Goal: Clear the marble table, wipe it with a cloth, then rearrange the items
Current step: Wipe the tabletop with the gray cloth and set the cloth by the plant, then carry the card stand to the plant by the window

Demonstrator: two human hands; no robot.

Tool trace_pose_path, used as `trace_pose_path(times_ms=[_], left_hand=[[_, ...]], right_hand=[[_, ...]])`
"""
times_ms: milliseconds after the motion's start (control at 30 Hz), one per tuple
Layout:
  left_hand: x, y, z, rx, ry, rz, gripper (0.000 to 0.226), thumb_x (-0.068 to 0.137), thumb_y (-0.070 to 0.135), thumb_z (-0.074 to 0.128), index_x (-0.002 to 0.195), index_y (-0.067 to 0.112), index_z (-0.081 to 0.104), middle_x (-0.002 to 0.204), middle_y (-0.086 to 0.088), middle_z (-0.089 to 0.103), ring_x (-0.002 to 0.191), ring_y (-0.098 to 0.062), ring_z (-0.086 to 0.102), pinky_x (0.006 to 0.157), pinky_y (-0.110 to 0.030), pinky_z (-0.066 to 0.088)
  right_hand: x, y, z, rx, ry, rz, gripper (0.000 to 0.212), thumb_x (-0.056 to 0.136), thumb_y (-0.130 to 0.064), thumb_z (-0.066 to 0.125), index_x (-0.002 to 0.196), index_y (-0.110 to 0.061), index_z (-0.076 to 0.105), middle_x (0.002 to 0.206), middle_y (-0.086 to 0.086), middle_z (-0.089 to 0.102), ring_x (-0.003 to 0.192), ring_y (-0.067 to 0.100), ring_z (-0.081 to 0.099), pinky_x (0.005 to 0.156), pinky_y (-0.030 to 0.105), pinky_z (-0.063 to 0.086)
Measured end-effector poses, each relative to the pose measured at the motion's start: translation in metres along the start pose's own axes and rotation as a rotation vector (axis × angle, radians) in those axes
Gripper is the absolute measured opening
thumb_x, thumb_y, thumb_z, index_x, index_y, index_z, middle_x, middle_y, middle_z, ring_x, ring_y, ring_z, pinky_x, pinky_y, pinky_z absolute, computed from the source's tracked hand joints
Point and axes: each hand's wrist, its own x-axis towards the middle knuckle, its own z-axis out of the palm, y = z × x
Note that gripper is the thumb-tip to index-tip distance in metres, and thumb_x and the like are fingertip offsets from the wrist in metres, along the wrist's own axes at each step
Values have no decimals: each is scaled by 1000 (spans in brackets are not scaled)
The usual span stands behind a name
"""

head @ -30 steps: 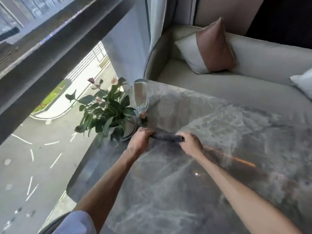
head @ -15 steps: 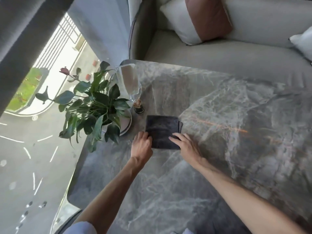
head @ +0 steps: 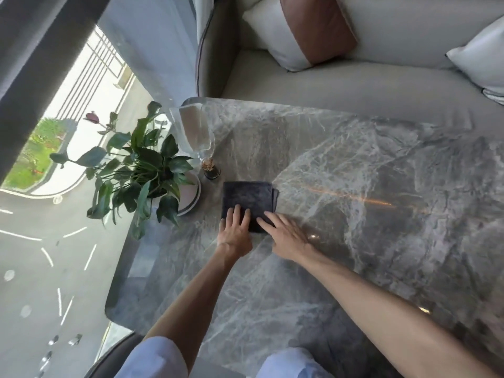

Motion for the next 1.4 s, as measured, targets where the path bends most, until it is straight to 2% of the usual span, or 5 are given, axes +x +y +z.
trace_pose_path(times_ms=[267,467,800,1167,1400], left_hand=[[-37,117,-31,21,113,26,46,88,17,43,134,18,42,132,-13,56,123,-36,52,99,-44,43],[-84,287,7,-171,80,170,42,93,23,42,134,28,51,139,-6,58,121,-32,60,95,-42,48],[-160,590,51,-53,115,557,31,99,37,38,97,16,61,101,-9,72,95,-36,68,76,-37,48],[-193,725,40,-158,56,814,21,96,35,47,104,24,63,108,-7,72,105,-34,65,87,-41,49],[-151,855,59,-61,-6,848,48,95,19,53,142,17,42,137,-15,57,125,-36,55,105,-46,43]], right_hand=[[-108,81,-38,450,269,223,36,101,-32,48,133,-25,61,139,-4,60,128,18,54,104,31,41],[-300,218,-27,617,351,557,34,93,-54,52,95,-25,70,94,-6,76,93,15,69,72,28,46],[-588,366,-36,803,709,854,23,94,-34,62,73,-30,67,88,-3,77,89,14,72,86,42,54],[-697,406,-27,816,1284,1154,16,84,-30,72,87,-34,57,81,-12,64,75,6,61,66,27,46],[-688,518,-15,1126,1030,1054,59,85,-17,74,138,-13,49,126,1,61,117,20,60,100,43,50]])
